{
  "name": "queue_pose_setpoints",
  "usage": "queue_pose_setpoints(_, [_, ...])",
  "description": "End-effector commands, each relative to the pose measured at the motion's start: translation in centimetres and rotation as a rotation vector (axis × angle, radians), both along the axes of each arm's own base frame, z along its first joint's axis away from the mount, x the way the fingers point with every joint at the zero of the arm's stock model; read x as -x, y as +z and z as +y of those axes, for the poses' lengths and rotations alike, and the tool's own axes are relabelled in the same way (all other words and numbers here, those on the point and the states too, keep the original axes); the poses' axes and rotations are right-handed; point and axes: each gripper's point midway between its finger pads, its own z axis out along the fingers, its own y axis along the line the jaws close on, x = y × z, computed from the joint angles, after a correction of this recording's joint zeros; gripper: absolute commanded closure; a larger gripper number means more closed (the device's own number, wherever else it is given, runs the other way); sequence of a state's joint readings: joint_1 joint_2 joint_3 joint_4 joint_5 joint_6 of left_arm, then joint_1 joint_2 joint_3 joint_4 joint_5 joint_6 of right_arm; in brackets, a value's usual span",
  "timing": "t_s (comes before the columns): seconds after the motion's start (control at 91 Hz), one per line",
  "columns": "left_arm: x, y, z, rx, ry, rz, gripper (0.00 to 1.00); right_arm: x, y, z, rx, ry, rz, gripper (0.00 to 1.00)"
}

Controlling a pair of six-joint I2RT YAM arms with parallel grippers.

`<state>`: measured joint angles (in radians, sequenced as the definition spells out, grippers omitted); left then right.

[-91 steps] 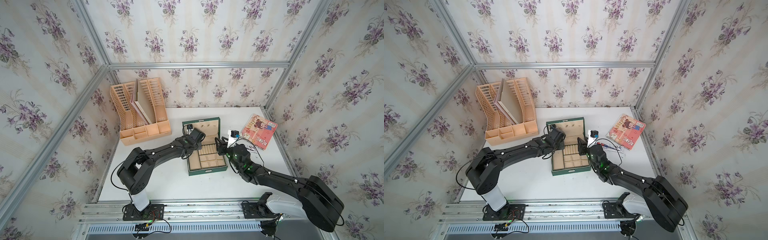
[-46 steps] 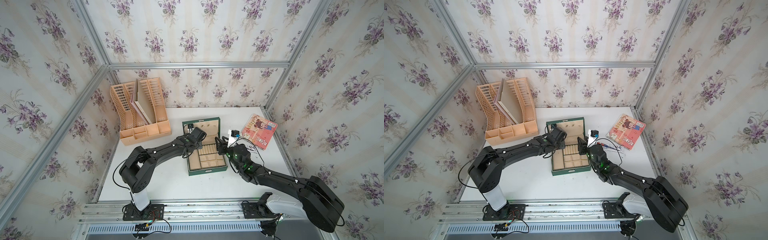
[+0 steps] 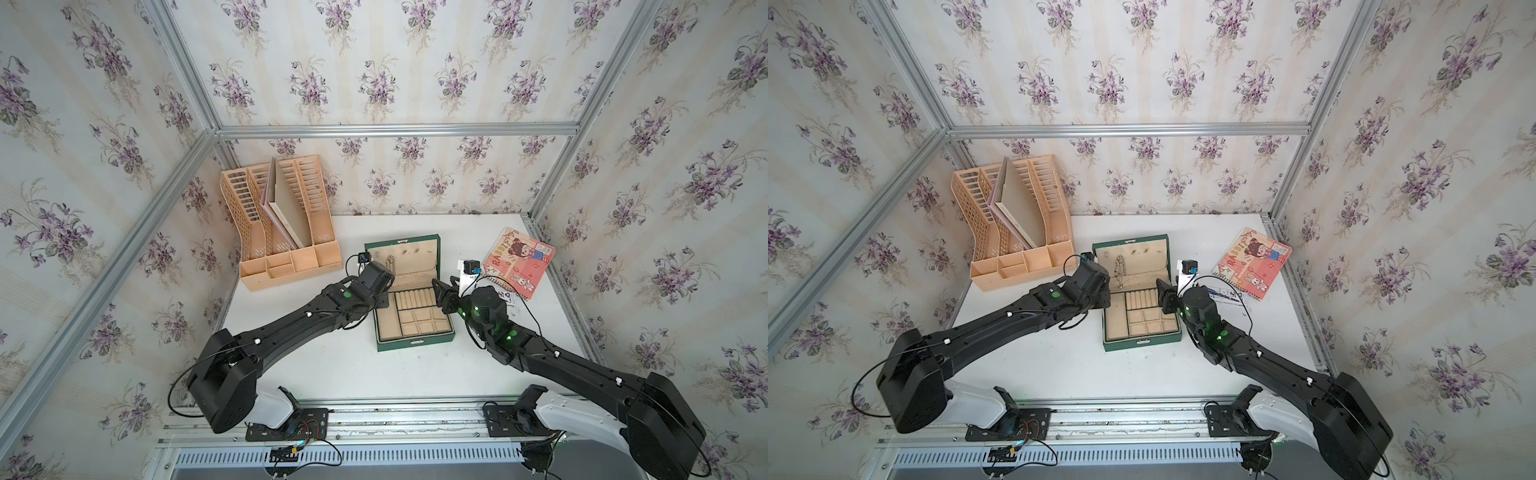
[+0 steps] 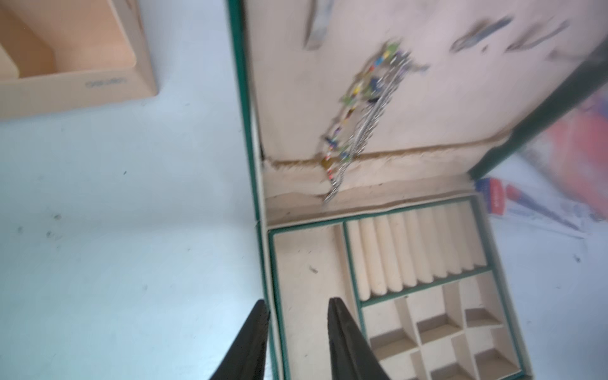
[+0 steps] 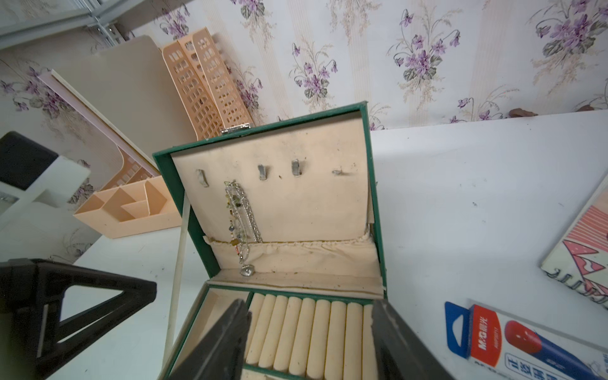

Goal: Put jewelry chain into jewelry box
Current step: Adjust the jewelry box at the center of the board.

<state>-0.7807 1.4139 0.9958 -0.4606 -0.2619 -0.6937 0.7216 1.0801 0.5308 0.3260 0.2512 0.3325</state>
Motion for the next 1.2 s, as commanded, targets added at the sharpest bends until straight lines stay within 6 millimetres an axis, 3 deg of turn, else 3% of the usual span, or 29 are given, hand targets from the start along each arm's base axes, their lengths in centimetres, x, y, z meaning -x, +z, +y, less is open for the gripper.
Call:
queue_pose_setpoints(0.0, [2.3, -1.8, 1.8, -0.023, 0.018, 0.079, 0.64, 0.7, -1.6, -0.2, 0.105, 0.028, 0.107, 0.34])
queue_pose_setpoints(0.132, [3.7, -3.9, 1.2, 0.001, -0.028, 0.142, 0.64, -0.3, -0.4, 0.3, 0.229, 0.037, 0.155, 0.34])
queue_pose_setpoints(0.253, [3.8, -4.3, -0.4, 0.045, -0.090, 0.172, 0.64, -1.6, 1.4, 0.9, 0.316, 0.045, 0.141, 0.34])
queue_pose_setpoints(0.604, [3.3, -7.3, -1.5, 0.030, -0.122, 0.193, 0.63, -4.4, 5.9, 4.9, 0.481, 0.219, -0.118, 0.33])
queue_pose_setpoints(0.802, [3.5, -9.1, -0.5, -0.057, -0.121, 0.222, 0.77, -5.2, 6.9, 5.9, 0.609, 0.273, -0.275, 0.33])
queue_pose_setpoints(1.0, [4.1, -8.6, 1.6, -0.113, -0.106, 0.193, 0.92, -4.8, 5.9, 7.6, 0.742, 0.417, -0.406, 0.33])
queue_pose_setpoints(1.187, [4.6, -8.2, 2.6, -0.117, -0.078, 0.179, 0.96, -5.5, 4.9, 9.1, 0.829, 0.518, -0.384, 0.30])
